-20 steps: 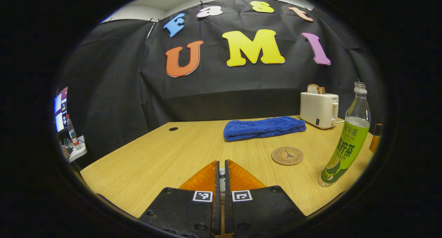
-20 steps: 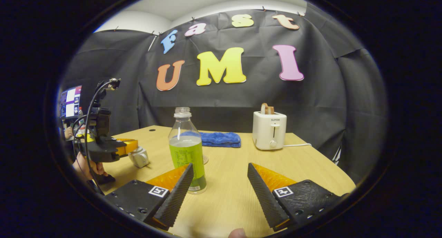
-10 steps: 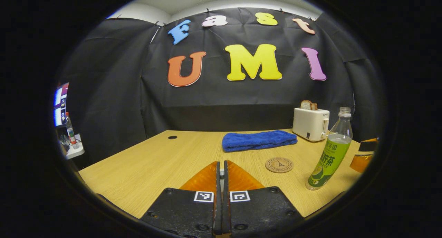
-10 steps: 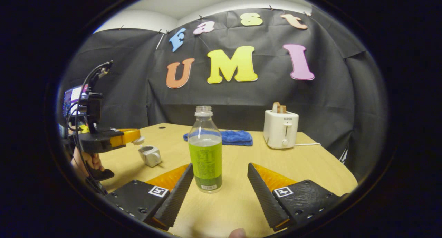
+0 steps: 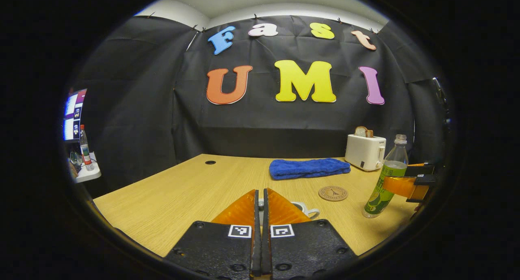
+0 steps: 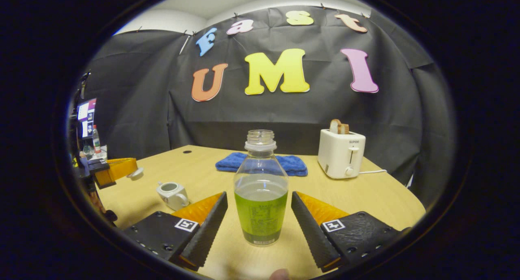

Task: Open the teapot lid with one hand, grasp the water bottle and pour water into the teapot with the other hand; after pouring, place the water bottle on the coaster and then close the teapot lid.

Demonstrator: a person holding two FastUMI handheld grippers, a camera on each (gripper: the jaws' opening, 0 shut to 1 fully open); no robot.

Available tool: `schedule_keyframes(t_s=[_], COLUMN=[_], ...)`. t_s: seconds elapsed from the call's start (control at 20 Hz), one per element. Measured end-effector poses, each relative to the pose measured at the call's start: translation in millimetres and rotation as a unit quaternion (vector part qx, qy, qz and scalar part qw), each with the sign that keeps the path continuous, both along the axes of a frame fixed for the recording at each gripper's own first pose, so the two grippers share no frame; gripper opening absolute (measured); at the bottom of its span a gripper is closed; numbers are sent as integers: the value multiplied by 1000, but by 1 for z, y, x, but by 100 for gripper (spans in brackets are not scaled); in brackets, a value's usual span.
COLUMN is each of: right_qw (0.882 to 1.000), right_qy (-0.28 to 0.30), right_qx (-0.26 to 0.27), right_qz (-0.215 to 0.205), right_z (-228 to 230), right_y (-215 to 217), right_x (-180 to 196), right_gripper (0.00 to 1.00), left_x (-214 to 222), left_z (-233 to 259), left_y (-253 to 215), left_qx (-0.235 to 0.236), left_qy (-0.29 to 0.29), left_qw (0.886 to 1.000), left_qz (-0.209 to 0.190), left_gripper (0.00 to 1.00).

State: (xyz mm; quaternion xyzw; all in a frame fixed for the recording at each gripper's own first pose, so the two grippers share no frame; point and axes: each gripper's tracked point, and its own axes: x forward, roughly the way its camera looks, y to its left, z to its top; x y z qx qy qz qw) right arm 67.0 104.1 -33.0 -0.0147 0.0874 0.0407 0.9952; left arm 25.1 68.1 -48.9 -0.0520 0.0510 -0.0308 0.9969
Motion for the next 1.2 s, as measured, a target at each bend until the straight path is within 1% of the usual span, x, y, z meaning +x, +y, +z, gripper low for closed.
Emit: schedule_keyframes(t_s=[0.05,0.15,0.2,0.25,0.3,0.4,0.45,0.5,0.65,0.75,0.85,1.0,1.1,1.15,1.2], right_qw=[1000,1000,1000,1000,1000,996,991,985,955,934,914,879,855,838,815], right_qy=[2,3,3,6,10,9,1,-5,-9,-4,6,18,19,12,0], right_qx=[0,-4,-6,-11,-25,-85,-131,-171,-290,-351,-397,-466,-508,-537,-571], right_qz=[-5,-12,-14,-8,1,23,30,35,57,71,86,98,100,100,99], right_z=[-1,0,0,0,0,9,16,21,28,29,24,19,17,19,18], right_y=[2,4,5,10,16,27,32,35,50,60,69,74,77,80,84], right_x=[2,6,5,5,6,7,9,11,24,34,44,56,56,58,62], right_gripper=[95,87,80,75,73,71,70,70,70,70,70,70,70,70,70], left_x=[1,1,1,1,1,1,2,2,2,3,4,4,4,4,6], left_z=[-1,-1,-1,-3,-4,-5,-6,-7,-11,-12,-13,-13,-13,-14,-16], left_y=[4,11,15,16,17,20,22,25,35,43,49,58,64,67,71], left_qx=[-1,0,1,1,1,2,3,4,0,-2,-2,0,-4,-5,-5], left_qy=[0,-1,-2,-2,-1,-2,-3,-2,1,0,1,-1,-1,-1,0], left_qw=[1000,1000,1000,1000,1000,1000,1000,1000,1000,1000,1000,1000,1000,1000,1000], left_qz=[0,2,3,2,-1,-4,-5,-6,-5,1,3,2,2,4,7], left_gripper=[3,3,3,3,3,3,3,3,3,3,3,3,3,3,3])
